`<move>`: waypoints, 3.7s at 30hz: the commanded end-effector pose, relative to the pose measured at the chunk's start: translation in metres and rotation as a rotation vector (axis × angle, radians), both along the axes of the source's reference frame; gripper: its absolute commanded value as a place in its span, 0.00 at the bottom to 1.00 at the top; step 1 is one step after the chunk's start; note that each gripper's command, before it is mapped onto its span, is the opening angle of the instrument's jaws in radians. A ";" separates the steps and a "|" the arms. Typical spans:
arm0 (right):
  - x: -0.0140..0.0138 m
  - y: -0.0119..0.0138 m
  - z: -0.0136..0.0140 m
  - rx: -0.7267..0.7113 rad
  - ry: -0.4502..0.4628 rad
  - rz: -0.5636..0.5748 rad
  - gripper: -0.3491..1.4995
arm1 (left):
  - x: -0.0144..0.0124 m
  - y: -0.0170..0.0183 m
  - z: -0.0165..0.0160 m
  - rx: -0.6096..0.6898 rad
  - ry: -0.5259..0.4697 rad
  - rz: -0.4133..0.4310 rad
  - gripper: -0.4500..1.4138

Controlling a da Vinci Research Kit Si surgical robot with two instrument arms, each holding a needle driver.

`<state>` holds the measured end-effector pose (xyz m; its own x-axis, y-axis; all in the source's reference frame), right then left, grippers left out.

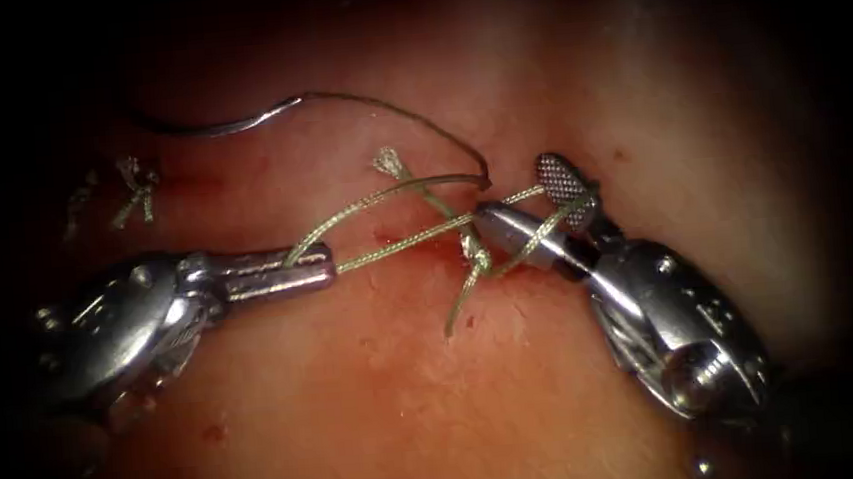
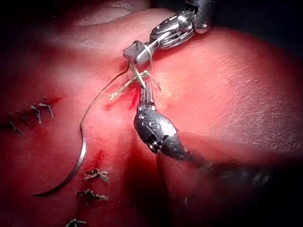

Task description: Wound Closure

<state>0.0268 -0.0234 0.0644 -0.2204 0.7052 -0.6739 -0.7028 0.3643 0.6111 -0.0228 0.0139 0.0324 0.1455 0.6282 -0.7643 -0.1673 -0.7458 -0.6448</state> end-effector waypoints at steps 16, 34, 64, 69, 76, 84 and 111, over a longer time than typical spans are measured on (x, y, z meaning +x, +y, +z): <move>0.0023 0.0010 0.0010 0.013 0.006 0.005 0.86 | -0.0027 -0.0043 -0.0031 0.009 -0.044 0.012 0.00; 0.0037 0.0049 0.0026 0.325 -0.090 -0.280 0.83 | -0.0035 -0.0057 -0.0051 -0.014 -0.052 0.026 0.00; 0.0081 0.0025 0.0056 0.737 -0.224 -0.890 0.00 | -0.0037 -0.0060 -0.0048 -0.018 -0.055 0.036 0.00; 0.0061 0.0061 0.0026 0.641 -0.241 -0.705 0.00 | -0.0031 -0.0057 -0.0046 -0.016 -0.058 0.044 0.00; 0.0033 0.0059 -0.0008 0.571 -0.143 -0.598 0.00 | -0.0005 -0.0026 -0.0022 -0.001 -0.029 0.023 0.00; 0.0011 0.0042 -0.0021 0.482 -0.073 -0.488 0.00 | 0.0016 0.0070 0.0068 0.011 0.103 0.029 0.00; 0.0027 -0.0064 -0.0018 0.389 -0.002 -0.520 0.00 | -0.0082 0.0286 0.0225 -0.008 0.214 0.036 0.00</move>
<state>0.0288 -0.0293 0.0621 0.2144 0.9110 -0.3522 -0.4886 0.4123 0.7689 -0.0306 0.0420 0.0546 -0.0446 0.6273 -0.7775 -0.2760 -0.7557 -0.5939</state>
